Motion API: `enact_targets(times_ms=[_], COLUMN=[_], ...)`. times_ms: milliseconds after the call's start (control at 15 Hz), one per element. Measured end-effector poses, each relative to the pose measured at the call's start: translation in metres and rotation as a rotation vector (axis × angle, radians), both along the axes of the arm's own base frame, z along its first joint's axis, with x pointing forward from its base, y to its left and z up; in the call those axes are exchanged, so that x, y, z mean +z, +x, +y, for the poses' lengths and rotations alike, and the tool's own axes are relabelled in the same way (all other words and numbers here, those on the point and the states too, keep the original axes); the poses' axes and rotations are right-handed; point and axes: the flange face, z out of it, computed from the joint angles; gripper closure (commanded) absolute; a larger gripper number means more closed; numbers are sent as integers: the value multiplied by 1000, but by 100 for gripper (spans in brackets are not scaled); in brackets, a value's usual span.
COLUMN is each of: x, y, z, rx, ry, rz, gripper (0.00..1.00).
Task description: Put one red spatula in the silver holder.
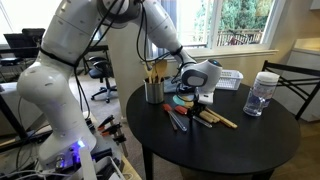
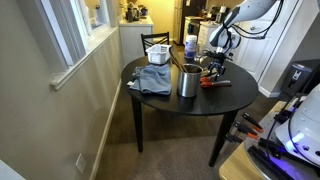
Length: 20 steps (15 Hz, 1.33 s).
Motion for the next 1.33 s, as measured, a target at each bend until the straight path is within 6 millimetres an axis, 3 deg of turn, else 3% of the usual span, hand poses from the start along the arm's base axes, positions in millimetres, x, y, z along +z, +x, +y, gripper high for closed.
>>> enact_targets(times_ms=[200, 867, 1333], x=[1, 6, 62], y=[1, 5, 14], z=[0, 5, 34], rx=[1, 28, 108], ry=[-1, 12, 90], rz=[-3, -28, -188], gripper=[96, 93, 93])
